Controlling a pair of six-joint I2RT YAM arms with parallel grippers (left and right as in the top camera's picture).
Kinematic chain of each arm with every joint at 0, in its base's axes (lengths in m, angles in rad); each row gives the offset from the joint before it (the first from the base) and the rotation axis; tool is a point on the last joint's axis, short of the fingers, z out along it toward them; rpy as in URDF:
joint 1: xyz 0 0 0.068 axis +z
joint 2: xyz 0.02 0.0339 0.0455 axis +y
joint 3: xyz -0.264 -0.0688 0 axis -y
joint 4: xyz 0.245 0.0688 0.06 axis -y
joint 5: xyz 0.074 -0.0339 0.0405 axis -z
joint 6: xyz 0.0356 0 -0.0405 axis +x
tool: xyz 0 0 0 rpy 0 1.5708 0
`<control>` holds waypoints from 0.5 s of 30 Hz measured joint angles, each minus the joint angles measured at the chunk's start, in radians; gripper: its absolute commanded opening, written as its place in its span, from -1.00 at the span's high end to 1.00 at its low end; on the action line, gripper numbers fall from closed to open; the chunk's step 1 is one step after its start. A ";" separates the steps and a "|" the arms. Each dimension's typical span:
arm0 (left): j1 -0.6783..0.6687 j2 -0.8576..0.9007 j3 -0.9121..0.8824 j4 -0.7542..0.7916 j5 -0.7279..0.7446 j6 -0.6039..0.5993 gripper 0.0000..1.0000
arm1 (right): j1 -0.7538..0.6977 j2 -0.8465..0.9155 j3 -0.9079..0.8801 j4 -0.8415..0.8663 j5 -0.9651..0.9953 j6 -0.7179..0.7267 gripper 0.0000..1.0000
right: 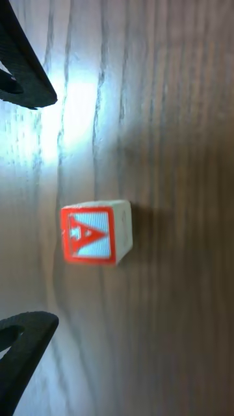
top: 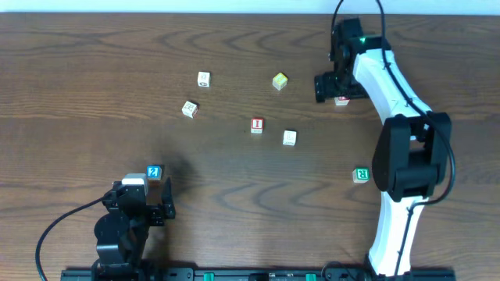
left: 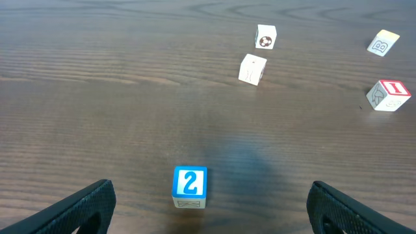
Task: Spell out Ai2
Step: 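Move the right gripper to the red 'A' block and grasp it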
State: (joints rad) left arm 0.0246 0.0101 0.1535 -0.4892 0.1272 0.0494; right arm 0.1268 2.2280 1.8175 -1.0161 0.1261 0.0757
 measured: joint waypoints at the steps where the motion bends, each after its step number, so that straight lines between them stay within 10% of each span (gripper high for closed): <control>1: 0.000 0.000 0.000 0.000 0.000 0.000 -0.91 | -0.003 0.000 -0.016 0.020 -0.006 -0.010 -0.98; 15: 0.000 0.000 0.000 0.000 0.000 0.000 -0.91 | -0.035 0.038 -0.070 0.109 -0.047 -0.084 -0.28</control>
State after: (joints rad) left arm 0.0246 0.0101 0.1535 -0.4892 0.1272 0.0494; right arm 0.0921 2.2662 1.7477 -0.9066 0.0795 -0.0086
